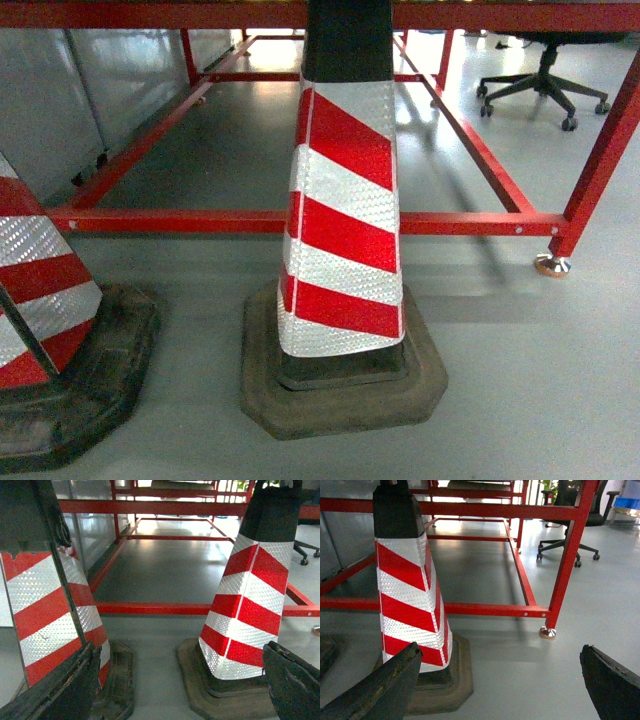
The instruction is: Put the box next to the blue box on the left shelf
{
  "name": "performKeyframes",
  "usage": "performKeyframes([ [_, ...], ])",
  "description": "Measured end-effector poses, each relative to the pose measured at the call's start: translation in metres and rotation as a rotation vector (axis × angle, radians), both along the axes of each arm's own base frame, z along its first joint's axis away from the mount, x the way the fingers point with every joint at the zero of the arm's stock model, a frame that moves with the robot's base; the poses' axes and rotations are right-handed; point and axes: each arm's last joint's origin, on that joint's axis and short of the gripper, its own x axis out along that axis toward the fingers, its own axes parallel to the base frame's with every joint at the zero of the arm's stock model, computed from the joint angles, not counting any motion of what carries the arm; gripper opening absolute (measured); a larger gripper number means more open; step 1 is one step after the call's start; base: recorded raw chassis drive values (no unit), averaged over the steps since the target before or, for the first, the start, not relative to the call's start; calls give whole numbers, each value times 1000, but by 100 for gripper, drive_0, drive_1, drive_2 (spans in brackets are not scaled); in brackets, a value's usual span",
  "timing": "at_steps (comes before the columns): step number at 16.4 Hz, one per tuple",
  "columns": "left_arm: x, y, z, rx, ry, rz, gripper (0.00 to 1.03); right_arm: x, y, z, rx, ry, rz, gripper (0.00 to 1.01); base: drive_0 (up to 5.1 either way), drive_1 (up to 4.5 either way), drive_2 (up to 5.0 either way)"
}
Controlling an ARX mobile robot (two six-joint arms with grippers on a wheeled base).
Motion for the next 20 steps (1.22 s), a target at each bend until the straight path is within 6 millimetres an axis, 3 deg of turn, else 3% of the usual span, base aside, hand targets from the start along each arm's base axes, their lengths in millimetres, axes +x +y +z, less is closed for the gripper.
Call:
performKeyframes([
  [20,0,0,0,0,0,0,98,0,0,0,0,0,0,98,0,0,0],
])
